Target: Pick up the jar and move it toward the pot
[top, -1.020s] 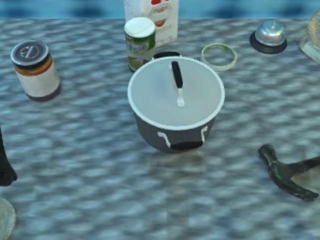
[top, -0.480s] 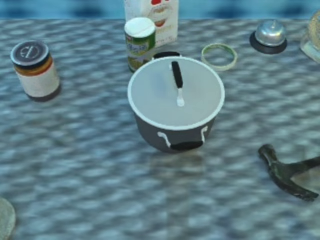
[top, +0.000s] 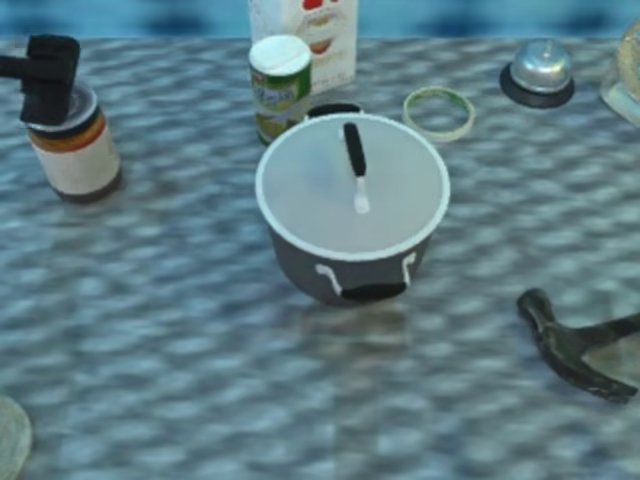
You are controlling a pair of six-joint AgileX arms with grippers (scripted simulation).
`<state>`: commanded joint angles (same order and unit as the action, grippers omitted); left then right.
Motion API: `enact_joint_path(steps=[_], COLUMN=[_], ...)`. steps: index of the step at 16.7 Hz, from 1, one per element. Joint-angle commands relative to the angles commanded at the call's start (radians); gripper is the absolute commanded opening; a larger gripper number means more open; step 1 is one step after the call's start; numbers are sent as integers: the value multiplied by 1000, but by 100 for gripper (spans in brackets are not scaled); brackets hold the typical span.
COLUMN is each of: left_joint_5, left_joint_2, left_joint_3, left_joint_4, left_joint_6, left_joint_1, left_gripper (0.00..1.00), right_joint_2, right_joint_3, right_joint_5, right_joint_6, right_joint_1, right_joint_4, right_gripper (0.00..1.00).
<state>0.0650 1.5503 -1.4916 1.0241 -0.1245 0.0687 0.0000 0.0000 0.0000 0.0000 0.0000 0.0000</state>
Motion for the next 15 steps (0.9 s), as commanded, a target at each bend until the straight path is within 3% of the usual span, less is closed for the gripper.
enact_joint_path(steps=[7, 15], left_joint_5=[-18, -43], left_joint_2=[656, 967], left_joint_3=[-602, -1025], left_joint_4=[376, 453], left_joint_6=[-14, -19], left_joint_1=[-21, -54], left_gripper=[100, 100], right_joint_2=[0, 0], right_joint_3=[0, 0], right_joint_5=[0, 0], right_joint_6=[0, 0], right_joint_1=[0, 0], right_joint_4=[0, 0], right_gripper=[100, 100])
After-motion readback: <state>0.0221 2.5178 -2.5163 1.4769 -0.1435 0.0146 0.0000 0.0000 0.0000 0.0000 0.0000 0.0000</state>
